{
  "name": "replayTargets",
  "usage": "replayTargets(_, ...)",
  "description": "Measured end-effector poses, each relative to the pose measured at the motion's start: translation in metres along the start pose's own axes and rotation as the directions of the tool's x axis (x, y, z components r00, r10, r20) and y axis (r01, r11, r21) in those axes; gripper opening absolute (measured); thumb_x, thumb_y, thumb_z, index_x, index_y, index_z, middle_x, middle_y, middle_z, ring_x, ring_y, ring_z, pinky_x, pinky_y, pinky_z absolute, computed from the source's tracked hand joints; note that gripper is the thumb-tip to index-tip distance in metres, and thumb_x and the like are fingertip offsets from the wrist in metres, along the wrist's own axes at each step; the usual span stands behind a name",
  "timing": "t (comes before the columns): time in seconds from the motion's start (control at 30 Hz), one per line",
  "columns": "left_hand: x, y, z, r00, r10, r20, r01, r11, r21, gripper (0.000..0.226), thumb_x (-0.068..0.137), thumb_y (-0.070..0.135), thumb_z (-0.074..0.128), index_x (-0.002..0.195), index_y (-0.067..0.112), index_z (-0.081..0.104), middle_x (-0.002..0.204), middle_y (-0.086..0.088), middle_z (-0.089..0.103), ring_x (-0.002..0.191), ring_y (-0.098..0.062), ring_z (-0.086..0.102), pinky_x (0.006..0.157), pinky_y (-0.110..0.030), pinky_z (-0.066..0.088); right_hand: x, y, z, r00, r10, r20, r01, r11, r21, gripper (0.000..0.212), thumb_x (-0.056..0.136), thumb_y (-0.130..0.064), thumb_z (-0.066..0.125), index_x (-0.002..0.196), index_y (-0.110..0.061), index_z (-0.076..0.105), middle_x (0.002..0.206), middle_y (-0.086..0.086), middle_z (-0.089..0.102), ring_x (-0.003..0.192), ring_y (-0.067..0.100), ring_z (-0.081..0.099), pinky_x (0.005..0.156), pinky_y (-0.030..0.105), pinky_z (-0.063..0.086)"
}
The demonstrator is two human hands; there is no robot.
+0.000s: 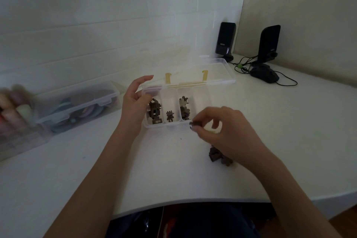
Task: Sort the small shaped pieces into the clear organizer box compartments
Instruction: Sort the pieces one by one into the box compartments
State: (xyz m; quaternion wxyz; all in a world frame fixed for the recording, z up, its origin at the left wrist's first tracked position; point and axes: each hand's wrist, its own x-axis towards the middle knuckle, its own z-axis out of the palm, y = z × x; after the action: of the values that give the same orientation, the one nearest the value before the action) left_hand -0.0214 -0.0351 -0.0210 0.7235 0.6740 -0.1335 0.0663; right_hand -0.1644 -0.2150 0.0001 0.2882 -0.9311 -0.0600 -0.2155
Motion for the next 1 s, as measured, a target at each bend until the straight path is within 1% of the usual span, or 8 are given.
replayTargets(0.13,-0.002,0.002,0.0,1.0,-0.018,0.009,0.018,1.0,-0.011,0.049,0.083,-0.004,0.057,0.1,0.041,0.066,0.075,0.005,0.071,0.079,-0.029,0.057,0.076,-0.056,0.051,0.015,-0.004,-0.006,0.995,-0.008,-0.101,0.003,0.999,-0.052,0.015,0.081,-0.033,0.066,0.092,-0.032,0.056,0.08,-0.023,0.059,0.075,0.001,0.047,0.064,0.02,0.041)
replayTargets(0.27,-0.002,0.003,0.0,1.0,-0.014,0.014,0.014,1.0,-0.007,0.047,0.084,-0.005,0.056,0.104,0.038,0.065,0.074,0.007,0.071,0.077,-0.027,0.058,0.071,-0.045,0.053,0.023,-0.005,0.011,0.991,-0.035,-0.13,0.013,0.986,-0.167,0.01,0.079,-0.029,0.069,0.086,-0.023,0.066,0.071,-0.023,0.054,0.076,0.008,0.042,0.072,0.029,0.037)
replayTargets(0.33,-0.003,0.005,0.002,1.0,-0.01,0.007,0.01,1.0,-0.005,0.048,0.084,-0.006,0.055,0.104,0.036,0.064,0.073,0.008,0.07,0.072,-0.022,0.059,0.066,-0.035,0.052,0.026,-0.002,0.02,0.99,-0.044,-0.135,0.016,0.978,-0.207,0.011,0.08,-0.032,0.068,0.084,-0.022,0.07,0.082,-0.013,0.067,0.082,0.011,0.042,0.075,0.031,0.033)
replayTargets(0.43,-0.004,0.007,0.003,1.0,0.0,-0.002,0.0,1.0,-0.002,0.047,0.084,-0.007,0.054,0.107,0.033,0.063,0.068,0.012,0.07,0.062,-0.01,0.06,0.058,-0.026,0.052,0.025,0.005,0.028,0.988,-0.104,-0.111,0.065,0.948,-0.312,0.014,0.081,-0.035,0.065,0.078,-0.023,0.073,0.092,-0.009,0.068,0.088,0.019,0.051,0.071,0.032,0.031)
replayTargets(0.57,-0.003,0.007,0.003,1.0,-0.004,-0.002,0.004,1.0,0.011,0.049,0.083,-0.008,0.051,0.111,0.031,0.062,0.07,0.015,0.07,0.065,-0.011,0.061,0.059,-0.027,0.053,0.018,0.009,0.033,0.986,-0.164,-0.04,0.135,0.909,-0.393,0.021,0.086,-0.033,0.055,0.081,-0.023,0.073,0.102,-0.005,0.064,0.088,0.022,0.055,0.069,0.031,0.032)
replayTargets(0.7,-0.003,0.007,0.003,1.0,-0.004,-0.008,0.004,1.0,0.024,0.048,0.083,-0.006,0.054,0.111,0.032,0.063,0.07,0.016,0.069,0.065,-0.009,0.061,0.061,-0.027,0.053,0.016,0.014,0.027,0.988,-0.152,0.008,0.147,0.941,-0.305,0.02,0.092,-0.031,0.053,0.096,-0.025,0.072,0.117,-0.008,0.058,0.102,0.018,0.048,0.077,0.029,0.027)
replayTargets(0.87,-0.003,0.005,0.001,1.0,-0.004,-0.006,0.004,1.0,0.017,0.048,0.083,-0.004,0.057,0.103,0.039,0.065,0.065,0.012,0.063,0.065,-0.011,0.054,0.062,-0.025,0.048,-0.005,0.028,0.001,0.955,-0.072,-0.287,0.048,0.995,-0.087,0.01,0.085,-0.024,0.063,0.091,-0.023,0.072,0.1,-0.007,0.065,0.094,0.014,0.055,0.08,0.034,0.039)
replayTargets(1.0,-0.002,0.005,0.001,1.0,0.002,0.005,-0.002,1.0,0.003,0.048,0.083,-0.004,0.058,0.103,0.039,0.065,0.069,0.007,0.062,0.065,-0.014,0.055,0.063,-0.027,0.048,-0.03,0.055,-0.01,0.857,0.207,-0.472,-0.233,0.973,0.004,0.01,0.09,-0.021,0.055,0.09,-0.023,0.065,0.088,-0.008,0.064,0.084,0.017,0.056,0.076,0.042,0.046)
